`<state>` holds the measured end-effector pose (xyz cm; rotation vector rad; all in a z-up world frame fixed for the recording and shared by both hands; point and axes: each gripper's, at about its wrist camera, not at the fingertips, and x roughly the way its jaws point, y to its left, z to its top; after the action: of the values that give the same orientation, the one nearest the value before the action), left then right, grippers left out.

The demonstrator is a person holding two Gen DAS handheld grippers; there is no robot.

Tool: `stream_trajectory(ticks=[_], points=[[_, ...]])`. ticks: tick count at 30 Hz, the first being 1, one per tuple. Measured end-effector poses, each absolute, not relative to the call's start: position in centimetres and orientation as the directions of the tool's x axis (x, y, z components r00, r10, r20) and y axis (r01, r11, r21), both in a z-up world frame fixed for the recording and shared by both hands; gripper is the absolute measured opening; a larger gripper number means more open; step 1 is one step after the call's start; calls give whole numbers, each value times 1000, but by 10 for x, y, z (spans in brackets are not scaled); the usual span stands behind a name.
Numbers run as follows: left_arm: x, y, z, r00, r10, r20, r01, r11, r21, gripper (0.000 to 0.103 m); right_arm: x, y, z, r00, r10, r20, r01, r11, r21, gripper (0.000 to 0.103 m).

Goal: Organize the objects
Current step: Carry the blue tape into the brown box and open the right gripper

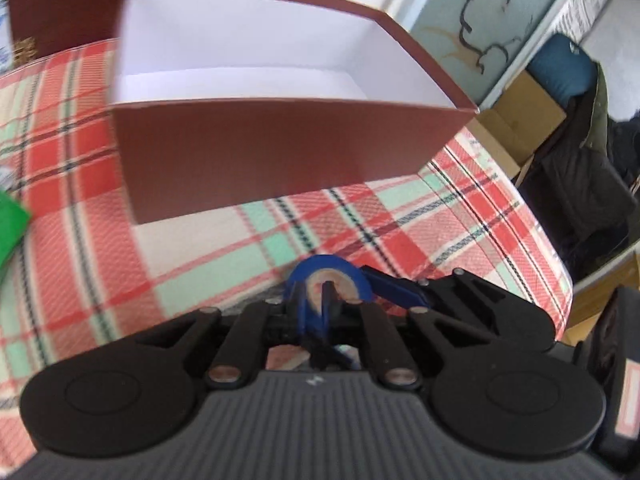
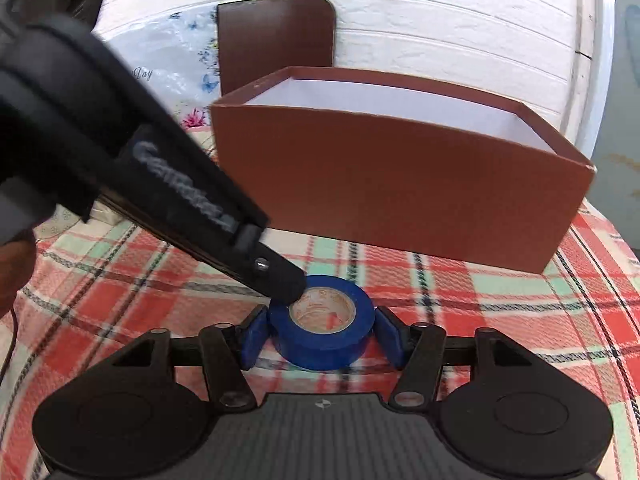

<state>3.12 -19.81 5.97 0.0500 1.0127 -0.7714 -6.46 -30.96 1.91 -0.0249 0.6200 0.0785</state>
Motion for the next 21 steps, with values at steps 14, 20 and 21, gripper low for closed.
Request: stream_trajectory(ticks=[14,20,21], points=[[13,-231,112,378,-589,-714,709,680,-186,4,-81,-309,49,935,71,-349,-94,994,-50,56],[49,-255,158,437,-620,-651,724,672,-154,5,-41,-336,80,975,-52,-218,32,995,-95,56],[56,-260,158,454,-614,-646,719,681,-141,7,-30,-341,81,972,-75,-221,54,993,-101,56]])
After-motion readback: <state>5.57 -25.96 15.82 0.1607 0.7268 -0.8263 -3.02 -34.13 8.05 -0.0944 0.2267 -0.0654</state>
